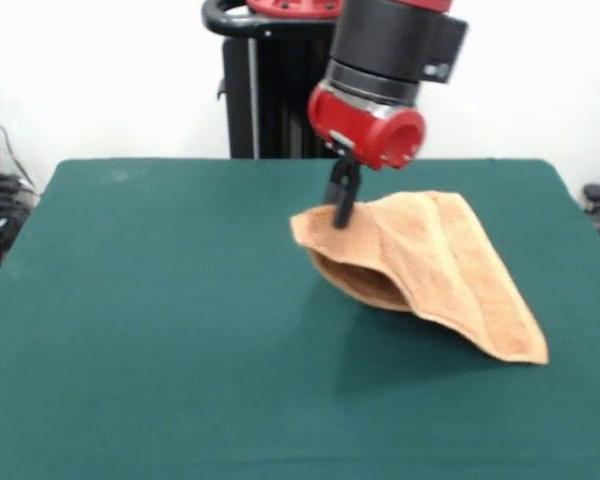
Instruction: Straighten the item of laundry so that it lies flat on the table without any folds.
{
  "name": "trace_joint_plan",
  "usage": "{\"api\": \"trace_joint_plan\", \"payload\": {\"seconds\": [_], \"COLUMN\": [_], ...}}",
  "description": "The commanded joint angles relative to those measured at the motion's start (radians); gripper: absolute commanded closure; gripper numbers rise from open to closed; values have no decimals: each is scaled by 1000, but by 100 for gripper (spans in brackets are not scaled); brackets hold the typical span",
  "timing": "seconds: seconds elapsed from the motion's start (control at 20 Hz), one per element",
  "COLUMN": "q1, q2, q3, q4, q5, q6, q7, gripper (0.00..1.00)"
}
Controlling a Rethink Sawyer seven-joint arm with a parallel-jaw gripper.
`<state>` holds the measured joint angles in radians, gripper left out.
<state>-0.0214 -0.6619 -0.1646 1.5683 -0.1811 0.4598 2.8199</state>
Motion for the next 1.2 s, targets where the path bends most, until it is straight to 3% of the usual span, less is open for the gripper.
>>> {"api": "trace_joint_plan", "payload": {"seconds": [0.05,0.55,1.0,1.05,1.2], "q1": [-114,-279,-310,-307,-302], "q2": [-114,-169,-159,-159,-153], "q3": [112,172,228,232,224], "q4": [23,196,262,266,272], "q5": [-115,-230,-299,-307,-274], "q6": [179,90,7,-5,-9], "q7": [-376,-323,-225,-203,-137], "gripper": [100,100,100,0,0]}}
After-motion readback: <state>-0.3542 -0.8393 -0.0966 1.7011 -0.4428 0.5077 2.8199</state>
